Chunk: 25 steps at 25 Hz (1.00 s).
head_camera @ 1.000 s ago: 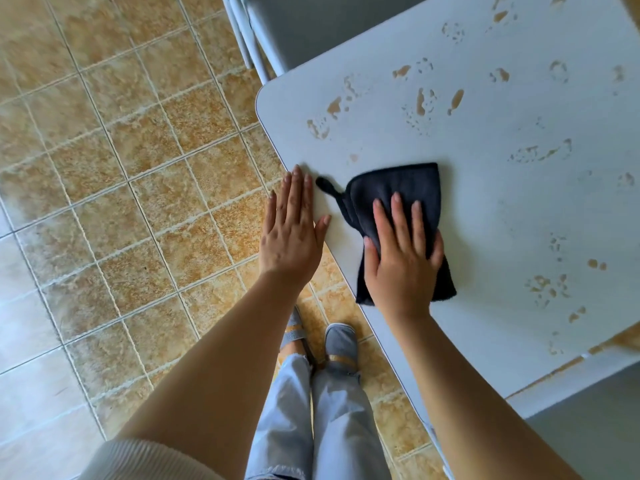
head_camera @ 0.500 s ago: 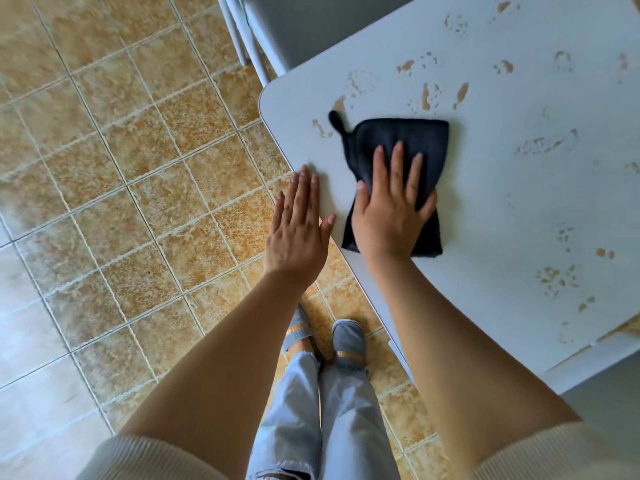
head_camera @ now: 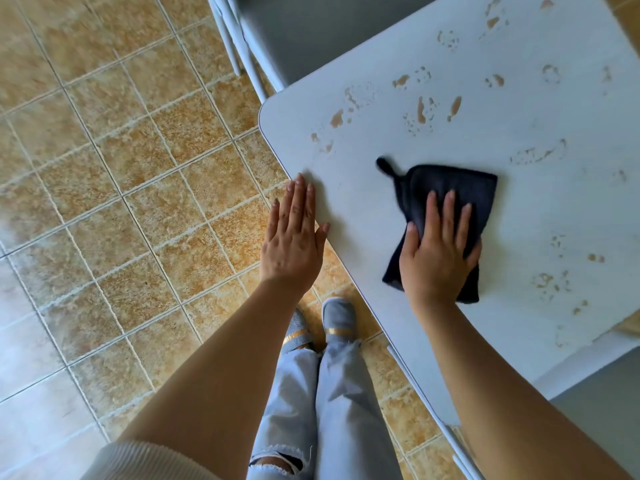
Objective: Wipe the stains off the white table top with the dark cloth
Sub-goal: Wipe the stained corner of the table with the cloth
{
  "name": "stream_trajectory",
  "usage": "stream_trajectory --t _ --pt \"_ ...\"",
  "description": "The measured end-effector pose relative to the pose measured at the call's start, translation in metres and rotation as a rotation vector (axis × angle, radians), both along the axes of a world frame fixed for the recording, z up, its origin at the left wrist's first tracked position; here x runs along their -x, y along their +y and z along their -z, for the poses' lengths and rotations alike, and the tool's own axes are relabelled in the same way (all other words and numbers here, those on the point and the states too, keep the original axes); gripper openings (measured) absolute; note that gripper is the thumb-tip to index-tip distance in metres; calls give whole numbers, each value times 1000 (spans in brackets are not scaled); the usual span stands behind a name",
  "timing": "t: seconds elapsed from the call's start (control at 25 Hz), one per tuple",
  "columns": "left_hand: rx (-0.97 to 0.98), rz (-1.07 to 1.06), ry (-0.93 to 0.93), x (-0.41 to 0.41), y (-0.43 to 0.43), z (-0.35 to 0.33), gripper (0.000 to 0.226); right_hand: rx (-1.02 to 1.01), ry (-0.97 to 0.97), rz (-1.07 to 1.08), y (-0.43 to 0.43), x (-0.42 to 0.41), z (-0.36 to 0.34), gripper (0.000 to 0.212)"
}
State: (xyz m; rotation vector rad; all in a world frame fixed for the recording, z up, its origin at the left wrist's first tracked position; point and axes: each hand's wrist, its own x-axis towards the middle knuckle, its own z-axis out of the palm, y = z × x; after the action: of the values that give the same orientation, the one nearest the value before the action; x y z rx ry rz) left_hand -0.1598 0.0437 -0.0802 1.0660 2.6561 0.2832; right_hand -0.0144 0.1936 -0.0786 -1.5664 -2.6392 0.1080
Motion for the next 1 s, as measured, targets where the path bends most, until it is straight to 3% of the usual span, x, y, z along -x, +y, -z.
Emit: stream_trajectory --t 0.12,0.24,0.48,0.64,0.84,1.0 --pt "-10 -29 9 0 3 1 62 79 55 116 14 60 0 58" --pt "-22 -132 -7 7 13 0 62 26 80 -34 -7 90 4 55" --pt "-10 -245 -30 11 29 -4 63 7 9 -355 -31 -6 -5 53" --pt "17 -259 -23 10 33 -3 64 -41 -37 -253 17 -32 -3 52" --pt "32 -248 18 12 32 -1 64 95 24 -1 85 54 -3 57" --pt "50 -236 68 14 31 0 65 78 72 -154 70 116 1 57"
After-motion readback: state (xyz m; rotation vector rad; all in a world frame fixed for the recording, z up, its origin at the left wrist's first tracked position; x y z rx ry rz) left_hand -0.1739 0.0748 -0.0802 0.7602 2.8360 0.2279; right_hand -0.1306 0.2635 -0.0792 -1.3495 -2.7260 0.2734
